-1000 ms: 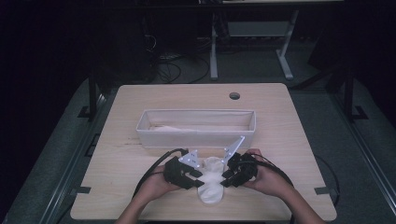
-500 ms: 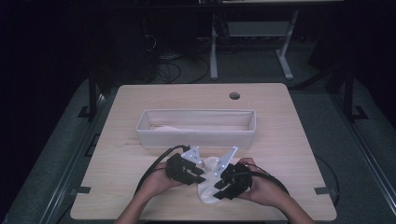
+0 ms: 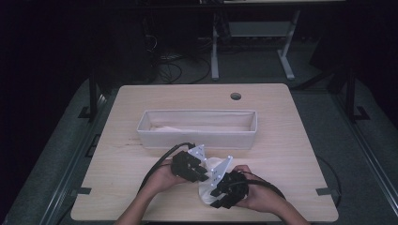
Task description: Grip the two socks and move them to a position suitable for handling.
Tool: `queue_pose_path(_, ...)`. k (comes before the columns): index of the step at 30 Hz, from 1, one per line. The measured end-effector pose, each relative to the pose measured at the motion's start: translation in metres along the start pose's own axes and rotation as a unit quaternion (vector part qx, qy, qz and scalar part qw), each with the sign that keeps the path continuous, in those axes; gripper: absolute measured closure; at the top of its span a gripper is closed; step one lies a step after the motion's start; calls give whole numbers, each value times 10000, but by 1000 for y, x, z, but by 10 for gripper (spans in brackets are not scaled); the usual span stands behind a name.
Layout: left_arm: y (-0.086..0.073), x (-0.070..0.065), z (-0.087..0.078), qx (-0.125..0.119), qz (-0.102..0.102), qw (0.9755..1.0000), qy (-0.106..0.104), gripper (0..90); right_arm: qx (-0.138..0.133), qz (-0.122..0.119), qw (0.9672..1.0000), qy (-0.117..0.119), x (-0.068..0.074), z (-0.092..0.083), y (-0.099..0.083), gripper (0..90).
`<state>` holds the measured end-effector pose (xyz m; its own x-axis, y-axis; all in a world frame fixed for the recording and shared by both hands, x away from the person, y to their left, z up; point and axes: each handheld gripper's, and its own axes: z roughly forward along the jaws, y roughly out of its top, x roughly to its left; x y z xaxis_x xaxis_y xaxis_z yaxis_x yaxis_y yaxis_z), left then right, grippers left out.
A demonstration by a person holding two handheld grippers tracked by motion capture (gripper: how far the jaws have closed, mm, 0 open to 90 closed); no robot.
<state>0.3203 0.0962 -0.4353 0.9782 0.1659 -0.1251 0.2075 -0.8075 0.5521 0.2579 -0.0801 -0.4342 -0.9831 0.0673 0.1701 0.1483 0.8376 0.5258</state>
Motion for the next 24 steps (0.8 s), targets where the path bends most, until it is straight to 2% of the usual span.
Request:
queue_pose_path(11,-2,4,5,135,-35,9999,-27,673,46,-117,9999,-53,1,12,-1,607)
queue_pose_path(18,-2,6,8,164,-60,9998,-65,671,73,-329,9991,-242,3,14,-1,636)
queue_pose_path(20,-2,6,8,155,-82,9998,-62,671,104,-299,9991,-288,5,14,-2,648)
queue_pose_path(24,-2,5,8,151,-94,9998,-62,667,97,-438,9979,-469,7,15,-2,708)
